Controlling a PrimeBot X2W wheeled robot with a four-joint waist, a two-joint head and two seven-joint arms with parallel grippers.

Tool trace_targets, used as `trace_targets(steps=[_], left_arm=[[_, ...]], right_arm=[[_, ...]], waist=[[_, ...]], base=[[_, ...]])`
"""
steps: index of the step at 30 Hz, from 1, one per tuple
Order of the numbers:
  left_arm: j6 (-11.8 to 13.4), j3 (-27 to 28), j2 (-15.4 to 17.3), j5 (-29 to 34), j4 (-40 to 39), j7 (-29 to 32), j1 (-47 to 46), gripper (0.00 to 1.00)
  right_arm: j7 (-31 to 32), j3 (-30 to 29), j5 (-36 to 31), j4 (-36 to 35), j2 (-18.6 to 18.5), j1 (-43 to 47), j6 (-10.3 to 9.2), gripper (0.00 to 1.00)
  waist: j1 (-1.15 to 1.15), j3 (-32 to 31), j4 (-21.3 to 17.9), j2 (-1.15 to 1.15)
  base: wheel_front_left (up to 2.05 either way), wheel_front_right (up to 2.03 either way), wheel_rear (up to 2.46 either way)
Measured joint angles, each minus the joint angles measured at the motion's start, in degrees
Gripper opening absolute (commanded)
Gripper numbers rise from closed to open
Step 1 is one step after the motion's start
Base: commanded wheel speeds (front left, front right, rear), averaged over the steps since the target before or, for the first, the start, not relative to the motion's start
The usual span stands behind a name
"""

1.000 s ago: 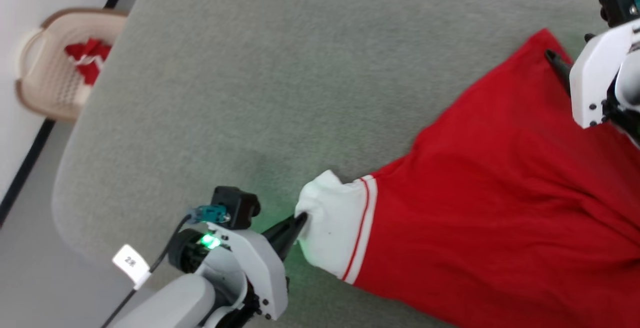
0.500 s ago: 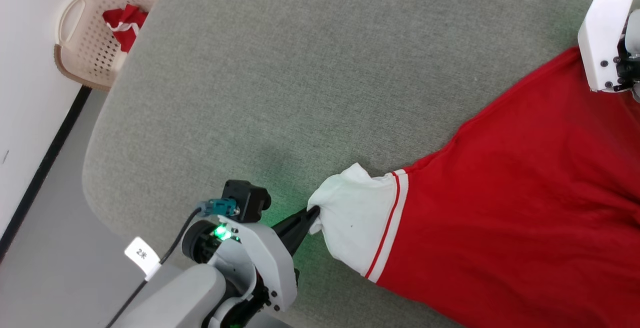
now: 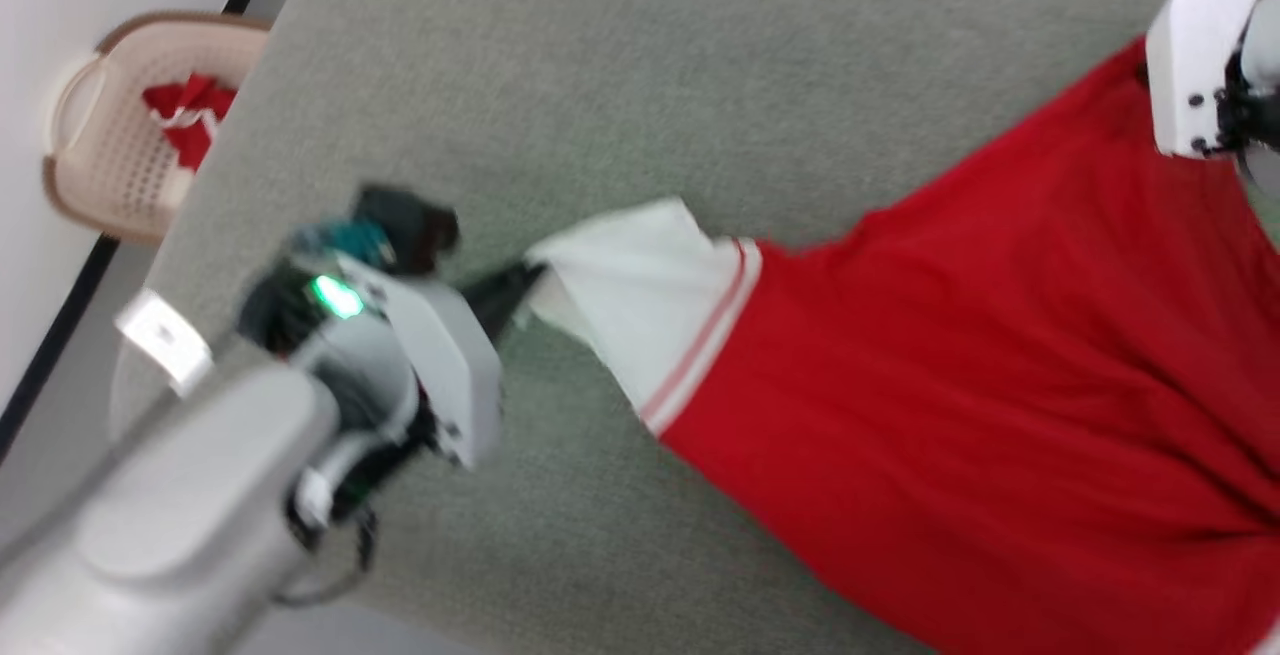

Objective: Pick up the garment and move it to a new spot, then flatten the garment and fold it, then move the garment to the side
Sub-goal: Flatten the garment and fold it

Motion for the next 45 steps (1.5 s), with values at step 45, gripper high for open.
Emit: trace_targets(steps=[45], left_arm=[[-10.23, 1.70, -6.95, 14.89, 42.54, -2.40, -61.79, 0.00]], right_arm=[[-25.05, -15.38, -6.50, -10.49, 2.53, -13.44, 0.00, 0.00]], waist=[[0.00, -8.20, -16.24, 0.00]], base=[[0.00, 0.00, 0.00]])
